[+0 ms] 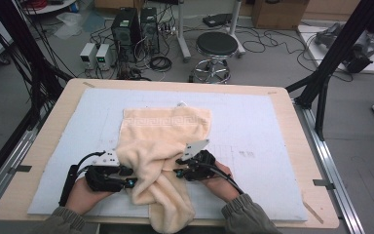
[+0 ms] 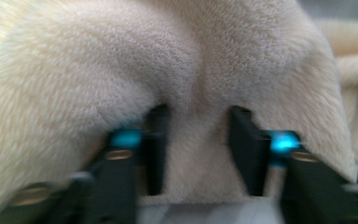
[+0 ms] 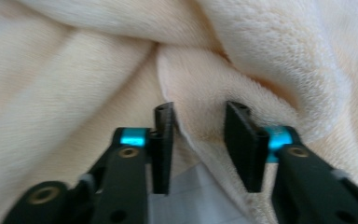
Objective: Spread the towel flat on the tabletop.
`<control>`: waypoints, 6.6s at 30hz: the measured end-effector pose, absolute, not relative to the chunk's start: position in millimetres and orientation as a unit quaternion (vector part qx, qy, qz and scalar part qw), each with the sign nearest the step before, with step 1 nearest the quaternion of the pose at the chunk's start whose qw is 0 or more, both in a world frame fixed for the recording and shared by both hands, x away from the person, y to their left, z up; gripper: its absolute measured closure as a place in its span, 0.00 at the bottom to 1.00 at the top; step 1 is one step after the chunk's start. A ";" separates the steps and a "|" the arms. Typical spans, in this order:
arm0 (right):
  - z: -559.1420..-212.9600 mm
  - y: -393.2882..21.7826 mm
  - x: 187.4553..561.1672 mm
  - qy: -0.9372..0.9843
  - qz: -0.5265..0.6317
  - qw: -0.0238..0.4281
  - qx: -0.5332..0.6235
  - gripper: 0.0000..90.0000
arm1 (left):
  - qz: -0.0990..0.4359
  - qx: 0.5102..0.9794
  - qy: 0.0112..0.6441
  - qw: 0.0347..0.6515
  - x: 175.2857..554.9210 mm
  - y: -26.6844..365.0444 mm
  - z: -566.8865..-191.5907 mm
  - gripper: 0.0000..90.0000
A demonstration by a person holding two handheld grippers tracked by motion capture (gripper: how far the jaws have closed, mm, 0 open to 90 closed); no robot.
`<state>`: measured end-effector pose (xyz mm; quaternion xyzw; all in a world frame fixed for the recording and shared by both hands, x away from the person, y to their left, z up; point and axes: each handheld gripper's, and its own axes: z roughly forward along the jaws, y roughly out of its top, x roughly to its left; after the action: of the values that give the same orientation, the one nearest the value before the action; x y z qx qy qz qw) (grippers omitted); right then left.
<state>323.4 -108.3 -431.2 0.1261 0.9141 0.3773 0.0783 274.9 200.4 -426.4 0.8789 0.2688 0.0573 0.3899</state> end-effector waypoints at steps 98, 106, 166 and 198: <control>-414.6 -180.1 324.3 0.909 0.363 0.110 0.174 0.94 | 0.085 0.856 0.267 0.435 277.2 190.6 -397.0 0.94; -383.8 -181.8 341.3 0.897 0.374 0.132 0.194 0.94 | 0.131 0.833 0.306 0.442 302.8 201.7 -380.9 0.94; -407.7 -120.6 274.2 0.906 0.418 0.027 0.059 0.76 | 0.144 0.856 0.306 0.391 270.1 231.1 -401.3 0.86; -375.6 -121.9 361.7 0.893 0.402 0.130 0.157 0.95 | 0.146 0.829 0.299 0.450 294.2 202.6 -383.7 0.78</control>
<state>361.7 -121.9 -375.6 0.1567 0.8927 0.4022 0.1297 294.2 202.6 -383.7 0.8289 0.2989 0.1456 0.4499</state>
